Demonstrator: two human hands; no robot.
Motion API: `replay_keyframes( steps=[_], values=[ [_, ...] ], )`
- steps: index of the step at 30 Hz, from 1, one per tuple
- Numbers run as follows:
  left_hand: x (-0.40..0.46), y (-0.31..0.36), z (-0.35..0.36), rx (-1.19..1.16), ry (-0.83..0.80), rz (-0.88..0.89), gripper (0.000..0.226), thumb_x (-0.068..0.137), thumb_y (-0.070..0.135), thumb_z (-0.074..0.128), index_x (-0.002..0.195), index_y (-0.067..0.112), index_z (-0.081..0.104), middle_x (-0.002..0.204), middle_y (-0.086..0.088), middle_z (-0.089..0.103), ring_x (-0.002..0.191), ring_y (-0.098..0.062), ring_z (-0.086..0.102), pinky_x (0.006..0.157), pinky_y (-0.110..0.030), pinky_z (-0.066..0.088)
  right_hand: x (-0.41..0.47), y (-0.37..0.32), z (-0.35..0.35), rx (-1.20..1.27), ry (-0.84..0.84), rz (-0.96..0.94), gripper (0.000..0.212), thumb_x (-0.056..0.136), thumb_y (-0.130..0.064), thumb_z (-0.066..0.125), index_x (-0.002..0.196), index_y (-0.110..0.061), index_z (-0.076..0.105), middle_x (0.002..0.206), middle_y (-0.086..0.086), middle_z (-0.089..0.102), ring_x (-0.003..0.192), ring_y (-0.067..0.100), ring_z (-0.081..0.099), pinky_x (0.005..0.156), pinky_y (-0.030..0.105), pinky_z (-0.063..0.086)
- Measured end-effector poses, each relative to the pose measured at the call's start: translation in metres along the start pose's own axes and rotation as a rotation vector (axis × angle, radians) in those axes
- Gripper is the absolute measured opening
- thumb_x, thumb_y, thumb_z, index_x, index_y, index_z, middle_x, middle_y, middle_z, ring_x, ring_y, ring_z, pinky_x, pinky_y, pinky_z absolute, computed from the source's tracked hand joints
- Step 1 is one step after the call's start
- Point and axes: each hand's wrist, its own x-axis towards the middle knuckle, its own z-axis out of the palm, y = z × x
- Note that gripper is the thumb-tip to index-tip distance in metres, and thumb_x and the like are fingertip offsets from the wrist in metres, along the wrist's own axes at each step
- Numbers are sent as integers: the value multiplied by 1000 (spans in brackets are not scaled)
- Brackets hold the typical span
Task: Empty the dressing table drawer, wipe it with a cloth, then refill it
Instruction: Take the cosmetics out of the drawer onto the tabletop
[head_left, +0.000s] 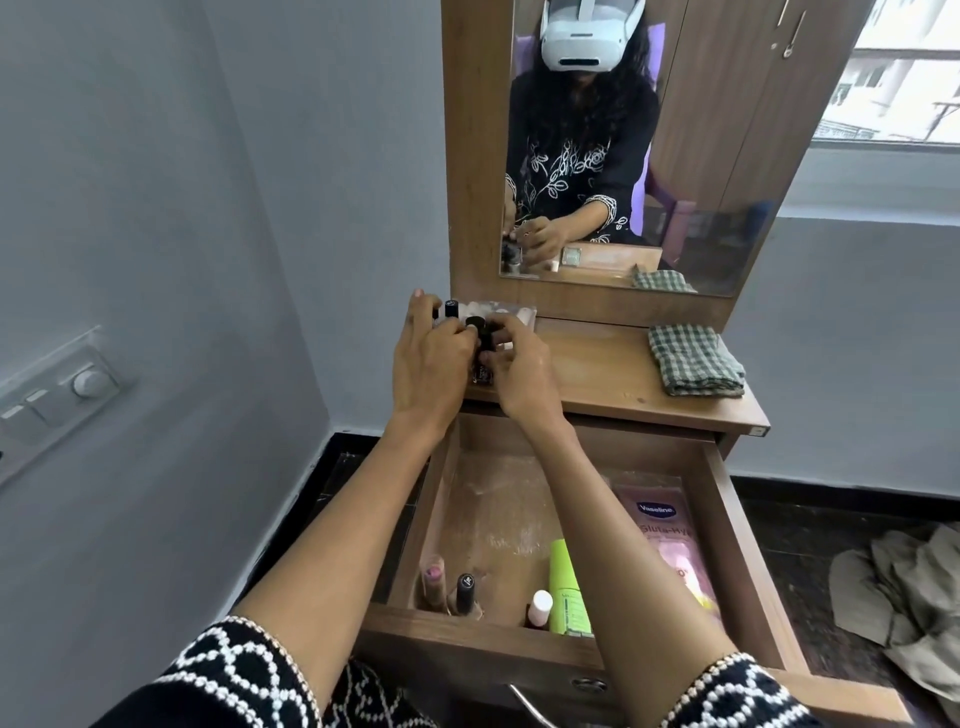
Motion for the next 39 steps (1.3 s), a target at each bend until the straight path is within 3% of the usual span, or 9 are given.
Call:
replay_keyframes(
  steps=[8, 12, 15, 19, 24, 28, 32, 37, 39],
  values=[
    [0, 4, -9, 125, 139, 111, 30, 42, 13, 93, 63, 8, 73, 72, -9, 67, 82, -30, 68, 66, -31, 57, -4, 7, 5, 11, 29, -19, 46, 84, 17, 46, 123, -7, 54, 103, 3, 53, 82, 13, 54, 72, 20, 53],
    [-1, -1, 4, 92, 208, 136, 31, 53, 12, 89, 79, 5, 74, 85, -9, 70, 92, -31, 65, 74, -36, 57, -5, 10, 3, -20, 40, -50, 46, 83, 17, 50, 122, -7, 55, 114, 7, 54, 93, 16, 59, 74, 16, 54],
    [-8, 2, 9, 3, 258, 120, 20, 80, 20, 71, 94, 5, 72, 96, -5, 71, 99, -25, 55, 86, -37, 51, -9, 7, -3, -23, 46, -77, 43, 84, 16, 48, 122, -5, 55, 115, 6, 54, 92, 14, 59, 72, 16, 54],
    [-23, 24, -8, -341, 84, -9, 43, 90, 45, 46, 99, 12, 71, 98, 0, 70, 102, -21, 52, 85, -34, 47, -24, 3, -14, -63, 72, -156, 24, 94, -4, 45, 113, -10, 58, 103, -3, 55, 91, 13, 57, 72, 21, 51],
    [-54, 49, -28, -721, -343, -184, 65, 70, 74, 35, 84, 20, 70, 86, 13, 65, 93, -11, 44, 71, -23, 38, -59, -4, -30, -175, 46, -214, 15, 95, -12, 46, 104, -15, 58, 89, -15, 51, 76, -1, 49, 63, 9, 38],
    [-81, 61, -40, -682, -376, -276, 65, 78, 68, 40, 60, 11, 66, 65, 0, 67, 76, -10, 52, 85, -28, 37, -105, 3, -30, -258, -16, -84, 14, 96, -22, 42, 91, -21, 54, 84, -14, 51, 75, 0, 49, 60, 17, 35],
    [-114, 65, -37, -587, -410, -374, 60, 82, 64, 43, 37, 25, 43, 41, 8, 47, 71, -19, 55, 80, -33, 45, -141, 4, -34, -403, -186, 18, 16, 94, -20, 43, 91, -22, 59, 91, -9, 55, 81, 7, 53, 70, 25, 23],
    [-137, 72, -49, -490, -442, -365, 59, 93, 54, 36, 42, 24, 41, 54, 1, 54, 90, -18, 50, 80, -34, 41, -161, 4, -39, -545, -337, 128, 16, 90, -16, 47, 98, -15, 60, 98, 4, 65, 90, 25, 63, 69, 30, 45],
    [-143, 70, -53, -470, -436, -357, 56, 95, 52, 31, 52, 21, 52, 66, 1, 62, 95, -18, 52, 81, -34, 44, -162, 6, -42, -577, -341, 144, 17, 87, -14, 53, 101, -13, 62, 100, 7, 66, 94, 27, 63, 76, 33, 49]
  ],
)
